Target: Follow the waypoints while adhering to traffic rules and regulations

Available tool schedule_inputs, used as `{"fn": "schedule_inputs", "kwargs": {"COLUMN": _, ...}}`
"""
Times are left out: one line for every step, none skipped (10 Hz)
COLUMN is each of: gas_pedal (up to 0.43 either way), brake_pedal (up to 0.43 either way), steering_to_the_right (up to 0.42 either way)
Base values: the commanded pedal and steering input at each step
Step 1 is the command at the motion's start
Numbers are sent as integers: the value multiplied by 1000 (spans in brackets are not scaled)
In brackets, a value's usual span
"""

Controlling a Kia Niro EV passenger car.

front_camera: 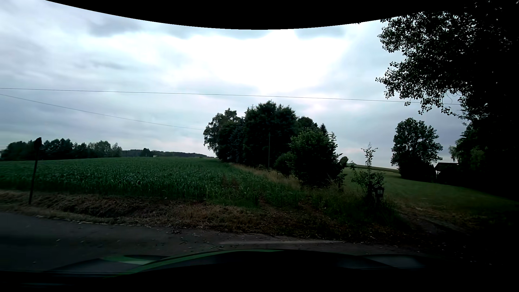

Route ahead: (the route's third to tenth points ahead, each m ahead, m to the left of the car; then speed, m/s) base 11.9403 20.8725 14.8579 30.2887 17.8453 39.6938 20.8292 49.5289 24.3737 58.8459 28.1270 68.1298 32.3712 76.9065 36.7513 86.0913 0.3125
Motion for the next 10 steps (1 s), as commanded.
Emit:
{"fn": "schedule_inputs", "kwargs": {"gas_pedal": 0, "brake_pedal": 165, "steering_to_the_right": 789}}
{"fn": "schedule_inputs", "kwargs": {"gas_pedal": 0, "brake_pedal": 61, "steering_to_the_right": 751}}
{"fn": "schedule_inputs", "kwargs": {"gas_pedal": 0, "brake_pedal": 0, "steering_to_the_right": 694}}
{"fn": "schedule_inputs", "kwargs": {"gas_pedal": 0, "brake_pedal": 0, "steering_to_the_right": 634}}
{"fn": "schedule_inputs", "kwargs": {"gas_pedal": 0, "brake_pedal": 0, "steering_to_the_right": 555}}
{"fn": "schedule_inputs", "kwargs": {"gas_pedal": 0, "brake_pedal": 0, "steering_to_the_right": 478}}
{"fn": "schedule_inputs", "kwargs": {"gas_pedal": 0, "brake_pedal": 0, "steering_to_the_right": 419}}
{"fn": "schedule_inputs", "kwargs": {"gas_pedal": 0, "brake_pedal": 0, "steering_to_the_right": 346}}
{"fn": "schedule_inputs", "kwargs": {"gas_pedal": 0, "brake_pedal": 0, "steering_to_the_right": 253}}
{"fn": "schedule_inputs", "kwargs": {"gas_pedal": 0, "brake_pedal": 0, "steering_to_the_right": 152}}
